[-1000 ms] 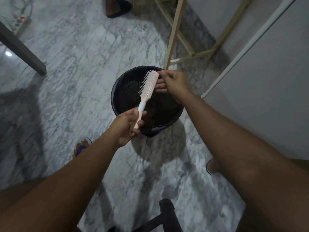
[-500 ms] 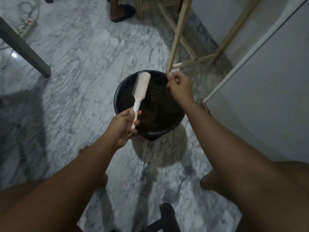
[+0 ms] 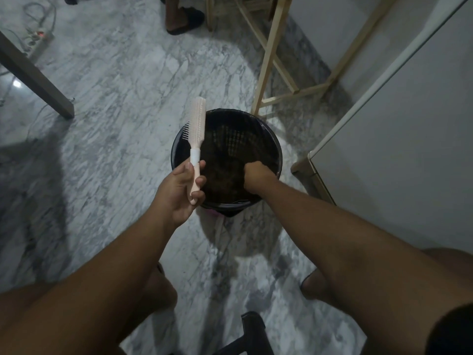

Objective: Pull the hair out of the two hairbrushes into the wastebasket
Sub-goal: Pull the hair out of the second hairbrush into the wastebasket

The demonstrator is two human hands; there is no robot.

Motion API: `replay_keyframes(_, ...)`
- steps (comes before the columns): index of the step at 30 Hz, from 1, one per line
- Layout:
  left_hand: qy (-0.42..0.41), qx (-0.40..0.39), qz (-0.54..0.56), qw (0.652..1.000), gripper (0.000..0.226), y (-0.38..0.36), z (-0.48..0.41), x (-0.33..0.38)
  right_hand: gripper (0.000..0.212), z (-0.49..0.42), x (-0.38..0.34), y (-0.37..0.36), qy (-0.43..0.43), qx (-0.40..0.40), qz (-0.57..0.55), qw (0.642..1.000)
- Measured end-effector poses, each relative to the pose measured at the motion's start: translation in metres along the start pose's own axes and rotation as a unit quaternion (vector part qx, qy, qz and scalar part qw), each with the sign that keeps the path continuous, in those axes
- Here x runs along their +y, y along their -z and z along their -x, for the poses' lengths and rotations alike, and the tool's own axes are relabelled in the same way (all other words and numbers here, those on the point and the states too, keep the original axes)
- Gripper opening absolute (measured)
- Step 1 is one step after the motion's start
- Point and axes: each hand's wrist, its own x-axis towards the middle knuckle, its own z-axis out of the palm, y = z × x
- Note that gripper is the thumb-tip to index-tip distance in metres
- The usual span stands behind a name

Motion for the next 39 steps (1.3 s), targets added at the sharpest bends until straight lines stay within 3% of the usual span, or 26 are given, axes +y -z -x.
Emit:
replay_keyframes(3, -0.007, 0.0, -0.038, 0.999, 0.025, -0.003, 0.001, 0.003, 0.025, -0.002, 0.005, -0.002, -0.032, 0.016, -0.013, 0.999)
replay_keyframes(6, -0.007, 0.003, -0.088, 0.996, 0.025, -0.003, 0.0, -0.002, 0.048, -0.007, -0.001, 0.005, 0.025, 0.082, -0.176, 0.981)
replay_keyframes(8, 0.002, 0.006, -0.115, 0.993, 0.028, -0.003, -0.001, -0.009, 0.061, -0.002, -0.016, 0.019, 0.048, 0.116, -0.379, 0.917)
replay_keyframes(10, 0.008, 0.008, -0.133, 0.991, 0.029, -0.005, 0.0, -0.016, 0.064, 0.001, -0.029, 0.033, 0.062, 0.135, -0.501, 0.853)
replay_keyframes(11, 0.008, 0.009, -0.138, 0.99, 0.028, -0.006, 0.0, -0.018, 0.064, 0.003, -0.034, 0.041, 0.074, 0.14, -0.508, 0.847)
replay_keyframes(15, -0.002, 0.024, -0.148, 0.989, 0.028, -0.007, 0.0, -0.02, 0.067, 0.001, -0.034, 0.051, 0.101, 0.218, -0.356, 0.903)
replay_keyframes(18, -0.011, 0.042, -0.158, 0.986, 0.03, 0.0, -0.001, -0.02, 0.064, -0.005, -0.03, 0.05, 0.128, 0.28, -0.297, 0.904)
replay_keyframes(22, -0.013, 0.067, -0.137, 0.988, 0.031, 0.01, -0.002, -0.023, 0.058, -0.005, -0.03, 0.063, 0.142, 0.389, -0.393, 0.821)
replay_keyframes(24, -0.017, 0.077, -0.116, 0.99, 0.032, 0.015, -0.002, -0.023, 0.055, -0.006, -0.024, 0.067, 0.112, 0.438, -0.438, 0.777)
replay_keyframes(25, -0.02, 0.077, -0.107, 0.991, 0.033, 0.017, -0.003, -0.023, 0.055, -0.006, -0.02, 0.067, 0.082, 0.45, -0.442, 0.772)
replay_keyframes(26, -0.023, 0.076, -0.101, 0.992, 0.033, 0.018, -0.004, -0.022, 0.055, -0.009, -0.014, 0.065, 0.059, 0.444, -0.427, 0.785)
replay_keyframes(27, -0.025, 0.073, -0.1, 0.992, 0.033, 0.018, -0.004, -0.021, 0.053, -0.012, -0.008, 0.061, 0.049, 0.41, -0.393, 0.821)
replay_keyframes(29, -0.028, 0.069, -0.109, 0.991, 0.033, 0.017, -0.004, -0.02, 0.031, -0.013, -0.002, 0.049, 0.024, 0.231, -0.283, 0.93)
replay_keyframes(30, -0.028, 0.068, -0.115, 0.991, 0.033, 0.016, -0.004, -0.019, 0.027, -0.013, -0.002, 0.042, 0.014, 0.131, -0.226, 0.965)
replay_keyframes(31, -0.026, 0.067, -0.121, 0.99, 0.032, 0.014, -0.003, -0.019, 0.039, -0.011, -0.005, 0.038, 0.016, 0.081, -0.209, 0.975)
replay_keyframes(33, -0.023, 0.064, -0.134, 0.989, 0.029, 0.011, -0.001, -0.019, 0.055, -0.006, -0.018, 0.037, 0.058, 0.069, -0.304, 0.948)
replay_keyframes(36, -0.022, 0.055, -0.168, 0.984, 0.024, 0.006, 0.003, -0.021, 0.055, -0.005, -0.038, 0.044, 0.076, 0.093, -0.495, 0.86)
replay_keyframes(39, -0.026, 0.048, -0.185, 0.981, 0.025, 0.004, 0.006, -0.024, 0.041, -0.009, -0.038, 0.051, 0.112, 0.169, -0.458, 0.866)
